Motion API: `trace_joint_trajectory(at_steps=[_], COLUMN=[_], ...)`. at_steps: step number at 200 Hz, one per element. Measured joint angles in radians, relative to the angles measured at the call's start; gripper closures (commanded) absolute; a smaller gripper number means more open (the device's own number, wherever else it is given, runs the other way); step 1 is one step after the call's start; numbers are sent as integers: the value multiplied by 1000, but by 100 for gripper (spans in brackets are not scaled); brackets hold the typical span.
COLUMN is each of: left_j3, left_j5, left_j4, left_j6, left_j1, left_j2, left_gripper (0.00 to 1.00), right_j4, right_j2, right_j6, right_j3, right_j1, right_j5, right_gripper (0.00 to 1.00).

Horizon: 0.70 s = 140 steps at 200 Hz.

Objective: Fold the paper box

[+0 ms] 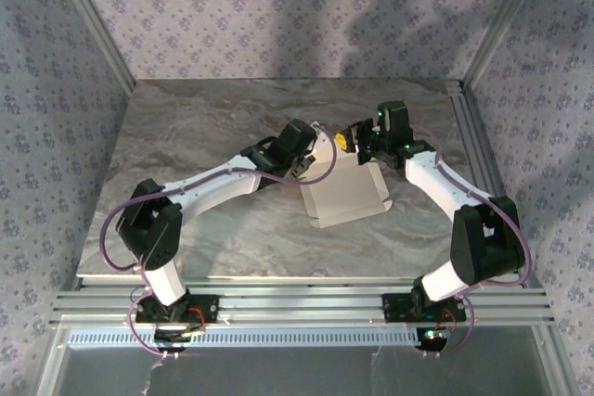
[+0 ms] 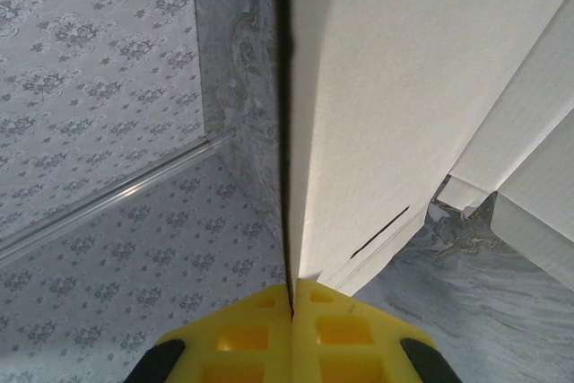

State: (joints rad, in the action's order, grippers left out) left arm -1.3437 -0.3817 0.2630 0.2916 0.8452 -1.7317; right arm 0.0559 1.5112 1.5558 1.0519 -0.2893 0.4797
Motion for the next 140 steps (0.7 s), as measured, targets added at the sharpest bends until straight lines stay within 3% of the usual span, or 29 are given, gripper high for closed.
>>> trace_joint_trajectory(at_steps=[38, 81, 112, 140], left_j3=[-4, -26, -37, 8], left_j5=[-25, -49, 12, 148], left_j4=[5, 42, 56, 12], left_j6=[-108, -400, -583, -696], left_j1=[2, 2, -23, -79], left_j2=[0, 0, 2, 36], left_gripper=[100, 100, 82, 75], right_j4=[-10, -50, -64, -67], right_j2=[0, 12, 15, 15], right_j6=[8, 35, 53, 60], right_j3=[0, 0, 0, 0], right_j1=[-1, -12, -14, -14], right_j5=[0, 6, 6, 1], right_gripper=[100, 100, 100, 100])
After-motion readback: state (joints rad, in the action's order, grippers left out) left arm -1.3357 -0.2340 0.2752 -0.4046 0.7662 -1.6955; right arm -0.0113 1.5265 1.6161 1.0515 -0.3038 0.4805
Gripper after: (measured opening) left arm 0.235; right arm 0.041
